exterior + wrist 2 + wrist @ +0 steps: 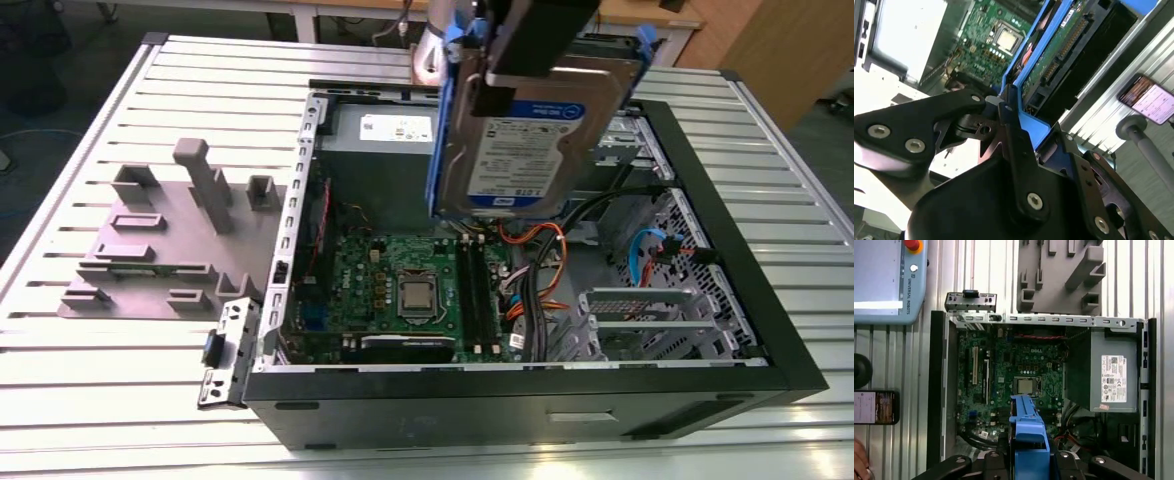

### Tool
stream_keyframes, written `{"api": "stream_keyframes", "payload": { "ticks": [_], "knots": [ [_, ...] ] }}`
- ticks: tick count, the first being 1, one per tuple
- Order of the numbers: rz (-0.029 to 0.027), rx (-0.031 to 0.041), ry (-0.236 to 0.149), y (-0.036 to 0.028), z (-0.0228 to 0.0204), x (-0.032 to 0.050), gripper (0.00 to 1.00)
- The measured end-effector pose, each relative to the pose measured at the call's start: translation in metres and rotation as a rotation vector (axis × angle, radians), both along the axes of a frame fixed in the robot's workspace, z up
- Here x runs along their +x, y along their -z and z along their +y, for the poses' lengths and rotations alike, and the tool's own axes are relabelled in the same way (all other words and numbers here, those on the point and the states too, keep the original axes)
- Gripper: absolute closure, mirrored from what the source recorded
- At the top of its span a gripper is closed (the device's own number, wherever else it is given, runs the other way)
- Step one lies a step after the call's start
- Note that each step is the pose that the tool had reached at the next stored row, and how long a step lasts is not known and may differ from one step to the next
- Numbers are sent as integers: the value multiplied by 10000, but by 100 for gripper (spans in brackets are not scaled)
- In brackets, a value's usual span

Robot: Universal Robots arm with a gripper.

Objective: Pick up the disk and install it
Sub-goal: 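Insert the disk into the insertion slot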

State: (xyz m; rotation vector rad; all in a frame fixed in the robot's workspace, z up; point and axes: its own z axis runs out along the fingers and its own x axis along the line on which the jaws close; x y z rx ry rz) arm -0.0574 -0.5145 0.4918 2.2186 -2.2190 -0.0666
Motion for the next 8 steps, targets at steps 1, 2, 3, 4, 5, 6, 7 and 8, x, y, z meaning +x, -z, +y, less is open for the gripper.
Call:
{"api": "stream_keyframes", "payload": {
  "ticks": [1, 2, 3, 4, 5, 6, 7, 8],
  "knots": [
    [-1, 0, -1, 1, -2, 45, 64],
    [0, 0, 0, 3, -3, 83, 64],
    [-1, 1, 0, 5, -8, 108, 64],
    [0, -1, 0, 6, -14, 126, 64],
    [0, -2, -1, 8, -28, 134, 64],
    [0, -1, -1, 11, -54, 138, 64],
    [0, 0, -1, 14, -84, 140, 64],
    [0, 0, 0, 18, -117, 142, 64]
  ]
}}
